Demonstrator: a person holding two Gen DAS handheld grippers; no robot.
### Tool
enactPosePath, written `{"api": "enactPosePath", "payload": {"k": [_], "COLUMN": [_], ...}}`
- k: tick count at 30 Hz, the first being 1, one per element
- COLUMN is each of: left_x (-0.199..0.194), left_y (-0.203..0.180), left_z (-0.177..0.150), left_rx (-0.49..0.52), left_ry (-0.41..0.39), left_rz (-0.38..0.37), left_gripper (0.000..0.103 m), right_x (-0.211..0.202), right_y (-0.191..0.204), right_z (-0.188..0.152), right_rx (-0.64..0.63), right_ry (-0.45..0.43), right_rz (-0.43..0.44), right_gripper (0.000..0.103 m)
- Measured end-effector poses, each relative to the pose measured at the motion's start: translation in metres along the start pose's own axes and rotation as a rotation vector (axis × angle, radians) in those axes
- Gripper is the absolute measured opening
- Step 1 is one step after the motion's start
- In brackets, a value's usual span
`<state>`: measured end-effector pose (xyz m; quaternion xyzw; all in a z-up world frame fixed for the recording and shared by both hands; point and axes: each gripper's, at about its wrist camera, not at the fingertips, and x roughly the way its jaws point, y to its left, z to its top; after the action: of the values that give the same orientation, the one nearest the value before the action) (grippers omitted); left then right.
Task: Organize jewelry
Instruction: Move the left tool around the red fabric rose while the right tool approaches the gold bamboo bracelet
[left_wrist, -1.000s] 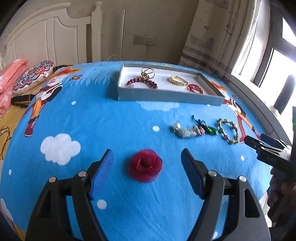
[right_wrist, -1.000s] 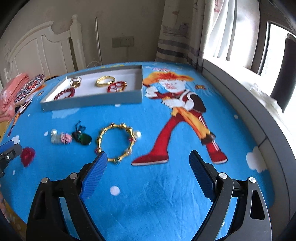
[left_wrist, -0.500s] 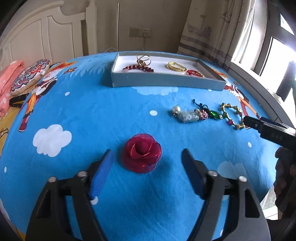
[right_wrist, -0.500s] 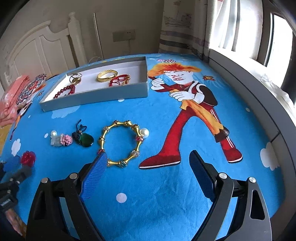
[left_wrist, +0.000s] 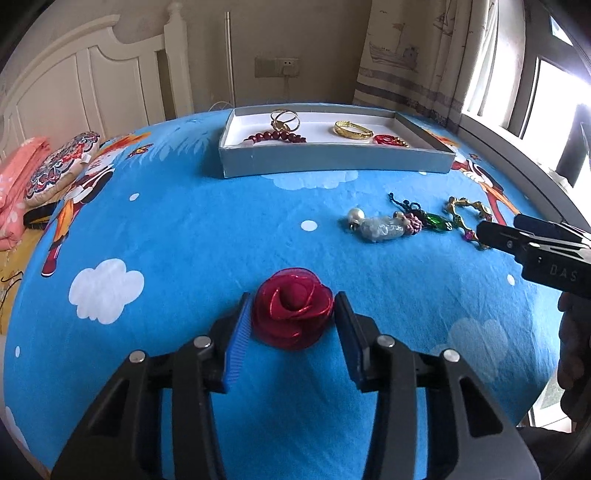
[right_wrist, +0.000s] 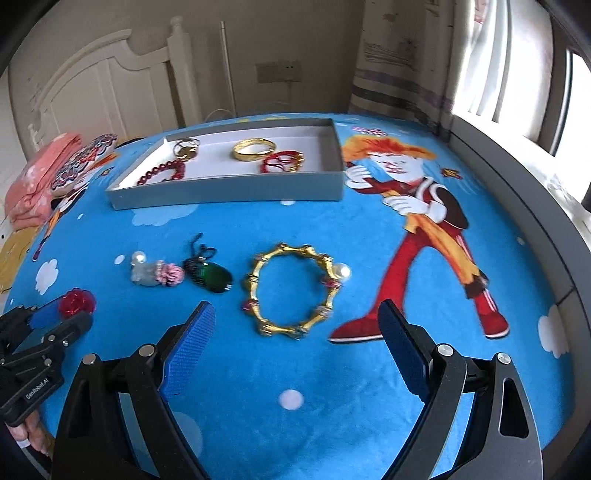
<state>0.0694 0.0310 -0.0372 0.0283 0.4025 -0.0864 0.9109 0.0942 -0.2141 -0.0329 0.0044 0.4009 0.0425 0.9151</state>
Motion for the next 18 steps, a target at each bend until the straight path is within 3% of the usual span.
{"api": "enactPosePath", "payload": {"k": [5, 12, 18], "left_x": [0.0, -0.001, -0.002], "left_y": [0.0, 0.002, 0.004], "left_z": [-0.001, -0.002, -0.002], "left_rx": [-0.007, -0.015, -0.022], "left_ry": [-0.005, -0.01, -0.013], "left_rz": [-0.004, -0.016, -0.024], "left_gripper": [0.043, 0.043, 0.043], "right_x": [0.005, 0.015, 0.023], "right_y": [0.008, 0.011, 0.014], "right_z": [0.005, 0.009, 0.009], "right_rx": [-0.014, -0.018, -0.026], "right_ry": [-0.003, 0.02, 0.029], "right_rz": [0.025, 0.049, 0.046], "right_gripper": [0.076, 0.048, 0.035]}}
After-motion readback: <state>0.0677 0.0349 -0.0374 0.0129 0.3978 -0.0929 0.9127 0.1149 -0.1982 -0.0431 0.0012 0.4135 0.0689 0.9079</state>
